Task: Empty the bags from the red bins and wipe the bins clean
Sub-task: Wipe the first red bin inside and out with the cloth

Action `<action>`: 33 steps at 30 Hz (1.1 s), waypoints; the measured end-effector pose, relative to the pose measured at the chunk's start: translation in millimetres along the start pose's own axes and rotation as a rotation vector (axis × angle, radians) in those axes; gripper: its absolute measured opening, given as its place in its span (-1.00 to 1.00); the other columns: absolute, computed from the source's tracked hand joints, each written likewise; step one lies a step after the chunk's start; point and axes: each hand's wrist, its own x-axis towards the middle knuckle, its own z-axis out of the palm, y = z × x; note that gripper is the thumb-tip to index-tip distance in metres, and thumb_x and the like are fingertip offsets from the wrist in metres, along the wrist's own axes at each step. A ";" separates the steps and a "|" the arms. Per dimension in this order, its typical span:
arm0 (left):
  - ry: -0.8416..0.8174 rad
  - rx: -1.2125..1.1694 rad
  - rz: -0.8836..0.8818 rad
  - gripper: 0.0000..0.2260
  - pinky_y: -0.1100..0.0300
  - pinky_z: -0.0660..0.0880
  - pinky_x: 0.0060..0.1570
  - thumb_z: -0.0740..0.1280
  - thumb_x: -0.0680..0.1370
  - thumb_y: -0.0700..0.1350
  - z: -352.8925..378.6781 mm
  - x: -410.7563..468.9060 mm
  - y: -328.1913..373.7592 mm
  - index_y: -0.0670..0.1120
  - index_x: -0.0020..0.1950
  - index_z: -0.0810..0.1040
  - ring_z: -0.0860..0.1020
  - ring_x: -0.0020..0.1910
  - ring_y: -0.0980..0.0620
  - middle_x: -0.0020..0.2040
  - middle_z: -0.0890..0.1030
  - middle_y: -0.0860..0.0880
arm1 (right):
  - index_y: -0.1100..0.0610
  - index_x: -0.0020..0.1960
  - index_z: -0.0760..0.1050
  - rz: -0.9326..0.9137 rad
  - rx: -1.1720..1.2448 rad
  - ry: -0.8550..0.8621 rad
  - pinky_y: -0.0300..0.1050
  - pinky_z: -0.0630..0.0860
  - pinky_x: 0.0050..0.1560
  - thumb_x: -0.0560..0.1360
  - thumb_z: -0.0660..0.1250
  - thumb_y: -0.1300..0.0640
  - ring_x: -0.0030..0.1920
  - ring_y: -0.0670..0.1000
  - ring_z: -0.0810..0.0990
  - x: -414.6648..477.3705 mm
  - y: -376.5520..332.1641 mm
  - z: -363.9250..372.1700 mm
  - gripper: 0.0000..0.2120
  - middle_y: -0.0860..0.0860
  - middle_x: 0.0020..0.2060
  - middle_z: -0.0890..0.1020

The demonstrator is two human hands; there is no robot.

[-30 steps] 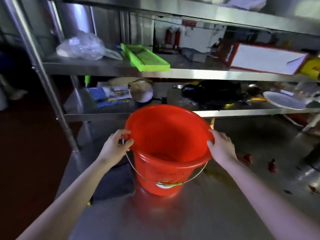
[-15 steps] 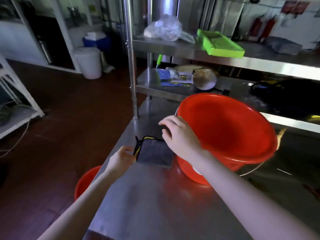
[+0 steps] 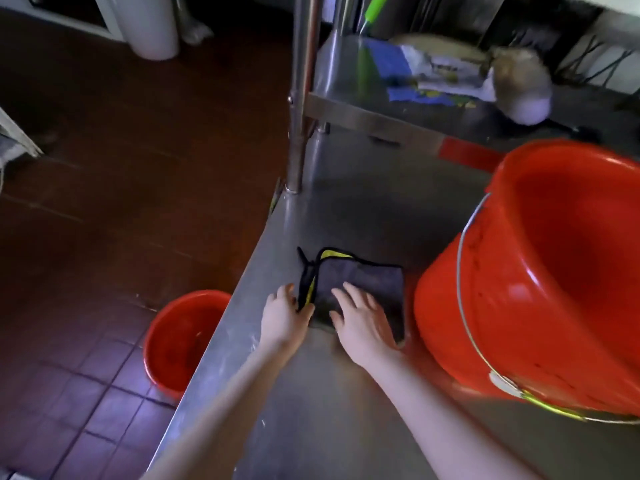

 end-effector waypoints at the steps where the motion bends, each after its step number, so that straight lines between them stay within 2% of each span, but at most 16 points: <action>1: -0.005 -0.002 -0.008 -0.51 0.12 0.46 0.10 0.44 0.48 -0.05 1.6 6.2 1.9 -0.15 0.36 0.44 0.56 0.13 -0.14 0.16 0.59 -0.16 | -0.03 0.50 0.25 0.020 -0.019 0.008 0.00 0.21 0.41 0.60 0.18 -0.03 0.44 0.10 0.26 2.4 0.7 8.5 -0.52 -0.03 0.53 0.22; 4: -0.116 0.037 0.020 -0.74 0.11 0.51 -0.07 0.46 0.43 -0.11 3.0 15.4 9.2 -0.17 0.07 0.61 0.61 -0.02 -0.15 -0.04 0.67 -0.14 | -0.01 0.48 0.29 0.064 -0.065 0.074 0.05 0.26 0.38 0.55 0.26 0.08 0.41 0.13 0.29 2.9 -3.9 20.8 -0.50 -0.02 0.50 0.27; 6: -0.197 0.057 0.027 -0.87 0.10 0.50 -0.20 0.42 0.42 -0.14 0.5 15.2 13.1 -0.18 -0.09 0.63 0.60 -0.14 -0.14 -0.17 0.66 -0.13 | 0.01 0.46 0.32 0.080 -0.048 0.107 0.07 0.29 0.37 0.53 0.29 0.12 0.40 0.14 0.32 0.3 -6.5 22.1 -0.50 -0.01 0.48 0.31; 9: -0.286 -0.091 -0.007 -0.96 0.15 0.49 -0.27 0.37 0.47 -0.17 -6.3 8.6 16.4 -0.12 -0.15 0.60 0.57 -0.24 -0.05 -0.25 0.62 -0.05 | 0.05 0.46 0.33 0.044 0.012 0.133 0.05 0.33 0.38 0.56 0.26 0.10 0.38 0.14 0.36 -7.4 -4.5 18.6 -0.53 0.02 0.45 0.35; 12: -0.293 -0.257 0.027 -0.90 0.21 0.39 -0.31 0.33 0.48 -0.23 -14.8 -6.2 23.2 -0.09 -0.23 0.58 0.48 -0.29 0.00 -0.31 0.55 -0.02 | 0.15 0.44 0.36 0.035 0.162 0.190 0.05 0.38 0.34 0.60 0.23 0.10 0.33 0.17 0.45 -20.1 -7.1 7.9 -0.58 0.11 0.37 0.46; 13: -0.283 -0.293 0.043 -0.86 0.22 0.40 -0.29 0.32 0.49 -0.24 -17.9 -13.5 26.5 -0.04 -0.23 0.57 0.48 -0.29 0.01 -0.30 0.55 -0.01 | 0.17 0.42 0.37 0.040 0.211 0.210 0.03 0.39 0.31 0.60 0.24 0.11 0.30 0.17 0.47 -25.3 -9.4 3.2 -0.59 0.13 0.33 0.50; 15: -0.268 -0.408 0.062 -0.79 0.20 0.51 -0.14 0.31 0.53 -0.28 -22.9 -29.2 32.5 0.03 -0.17 0.58 0.55 -0.20 0.03 -0.21 0.60 0.02 | 0.19 0.37 0.41 0.036 0.277 0.241 -0.06 0.38 0.23 0.59 0.25 0.14 0.22 0.17 0.53 -36.8 -13.4 -5.9 -0.64 0.14 0.23 0.56; 17: -0.269 -0.552 0.075 -0.77 -0.01 0.57 0.05 0.28 0.56 -0.32 -27.0 -47.9 39.9 0.02 -0.08 0.59 0.61 -0.04 -0.03 -0.05 0.64 -0.04 | 0.18 0.29 0.44 0.018 0.378 0.253 -0.09 0.38 0.10 0.60 0.23 0.15 0.13 0.19 0.57 -49.1 -18.0 -15.1 -0.72 0.15 0.11 0.61; 19: -0.228 -0.579 0.151 -0.77 -0.17 0.56 0.11 0.28 0.56 -0.33 -31.9 -67.4 47.6 0.00 -0.05 0.58 0.60 0.07 -0.14 0.10 0.58 -0.16 | 0.04 0.32 0.40 0.055 0.543 0.233 -0.11 0.43 0.06 0.62 0.17 0.11 0.13 0.10 0.57 -62.7 -26.2 -26.6 -0.72 0.06 0.14 0.61; 20: -0.194 -0.576 0.198 -0.75 -0.19 0.54 0.12 0.29 0.56 -0.33 -35.2 -77.4 51.6 0.02 -0.07 0.59 0.59 0.08 -0.16 0.10 0.56 -0.18 | -0.06 0.34 0.37 0.077 0.607 0.236 -0.12 0.46 0.06 0.63 0.15 0.08 0.13 0.03 0.56 -70.3 -30.0 -32.6 -0.71 0.00 0.16 0.60; 23: -0.096 -0.544 0.366 -0.74 -0.14 0.56 0.03 0.32 0.52 -0.30 -50.4 -112.4 68.5 0.08 -0.12 0.59 0.58 0.01 -0.14 0.03 0.56 -0.12 | -0.11 0.26 0.38 0.051 0.719 0.320 -0.07 0.50 0.06 0.63 0.13 0.05 0.10 -0.02 0.59 -97.6 -36.8 -51.9 -0.77 -0.07 0.10 0.61; 25: -0.041 -0.498 0.481 -0.76 0.03 0.54 -0.13 0.32 0.50 -0.27 -60.7 -139.9 81.5 0.10 -0.09 0.58 0.57 -0.07 -0.10 -0.04 0.59 -0.05 | -0.08 0.27 0.41 -0.017 0.780 0.361 -0.01 0.51 0.11 0.63 0.11 0.03 0.12 -0.03 0.58 -120.9 -39.8 -69.5 -0.76 -0.09 0.10 0.61; 27: 0.025 -0.490 0.566 -0.75 0.20 0.50 -0.16 0.30 0.48 -0.28 -69.2 -170.3 96.9 0.09 -0.09 0.56 0.58 -0.10 0.03 -0.11 0.62 0.06 | -0.05 0.32 0.42 -0.086 0.830 0.423 0.02 0.50 0.15 0.64 0.09 0.01 0.16 -0.05 0.57 -147.4 -39.8 -89.3 -0.71 -0.09 0.14 0.60; 29: 0.064 -0.498 0.654 -0.78 0.35 0.43 -0.25 0.27 0.45 -0.26 -73.6 -203.2 115.7 0.09 -0.15 0.52 0.53 -0.22 0.14 -0.23 0.58 0.14 | -0.02 0.34 0.43 -0.133 0.857 0.525 0.01 0.48 0.18 0.63 0.10 0.01 0.19 -0.06 0.55 -177.7 -36.3 -111.1 -0.68 -0.07 0.17 0.58; 33: 0.049 -0.538 0.745 -0.84 0.26 0.47 -0.32 0.24 0.45 -0.21 -68.6 -259.6 154.2 0.07 -0.17 0.48 0.52 -0.28 0.10 -0.27 0.55 0.11 | 0.10 0.39 0.41 -0.163 0.837 0.692 -0.03 0.42 0.28 0.62 0.10 -0.01 0.28 -0.03 0.48 -238.0 -13.3 -150.7 -0.61 0.00 0.25 0.52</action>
